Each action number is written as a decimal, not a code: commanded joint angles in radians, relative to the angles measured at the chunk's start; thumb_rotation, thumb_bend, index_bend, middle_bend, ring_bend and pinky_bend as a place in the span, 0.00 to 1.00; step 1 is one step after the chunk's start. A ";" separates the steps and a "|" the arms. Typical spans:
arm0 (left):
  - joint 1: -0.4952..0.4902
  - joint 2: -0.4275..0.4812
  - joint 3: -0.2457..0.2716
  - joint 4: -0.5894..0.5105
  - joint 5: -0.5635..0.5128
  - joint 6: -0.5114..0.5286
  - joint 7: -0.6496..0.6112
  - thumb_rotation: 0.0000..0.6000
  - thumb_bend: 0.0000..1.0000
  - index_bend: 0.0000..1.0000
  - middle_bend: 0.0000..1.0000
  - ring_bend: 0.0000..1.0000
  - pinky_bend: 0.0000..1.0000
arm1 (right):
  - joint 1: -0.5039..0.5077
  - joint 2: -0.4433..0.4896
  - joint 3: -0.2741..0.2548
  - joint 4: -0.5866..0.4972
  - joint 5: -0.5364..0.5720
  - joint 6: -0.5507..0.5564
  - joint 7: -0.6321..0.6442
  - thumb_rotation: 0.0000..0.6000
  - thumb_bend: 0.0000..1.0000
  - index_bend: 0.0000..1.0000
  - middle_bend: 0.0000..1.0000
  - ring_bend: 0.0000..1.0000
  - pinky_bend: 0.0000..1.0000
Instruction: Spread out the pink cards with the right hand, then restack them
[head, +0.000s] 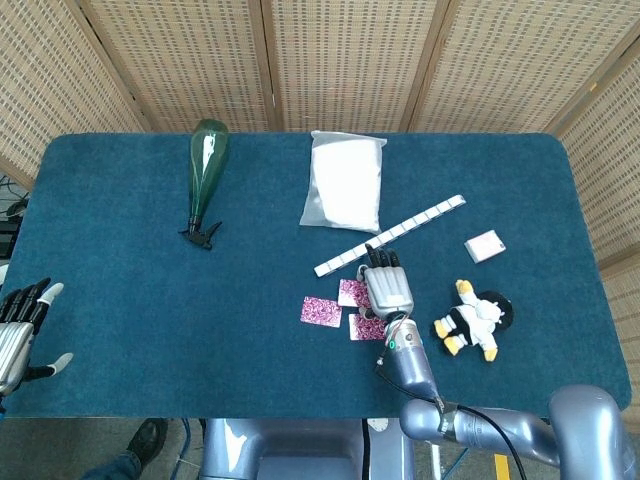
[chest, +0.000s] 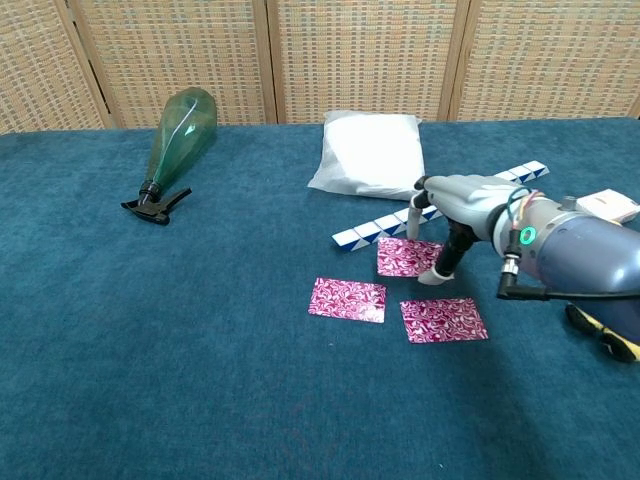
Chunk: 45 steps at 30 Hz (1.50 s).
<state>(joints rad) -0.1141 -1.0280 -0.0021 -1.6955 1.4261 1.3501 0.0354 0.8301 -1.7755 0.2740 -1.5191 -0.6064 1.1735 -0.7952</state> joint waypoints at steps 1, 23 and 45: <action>0.000 0.000 0.000 0.000 0.000 0.000 -0.001 1.00 0.22 0.00 0.00 0.00 0.00 | 0.020 -0.022 0.011 -0.019 0.013 0.019 -0.029 1.00 0.34 0.53 0.00 0.00 0.04; -0.003 0.006 0.003 0.006 0.004 -0.009 -0.024 1.00 0.22 0.00 0.00 0.00 0.00 | 0.107 -0.205 0.044 0.076 0.073 0.072 -0.141 1.00 0.34 0.53 0.00 0.00 0.04; -0.003 0.006 0.003 0.004 0.003 -0.009 -0.023 1.00 0.22 0.00 0.00 0.00 0.00 | 0.112 -0.251 0.076 0.086 0.110 0.117 -0.199 1.00 0.31 0.50 0.00 0.00 0.04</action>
<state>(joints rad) -0.1173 -1.0219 0.0005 -1.6913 1.4292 1.3417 0.0120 0.9428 -2.0260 0.3490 -1.4321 -0.4977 1.2894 -0.9924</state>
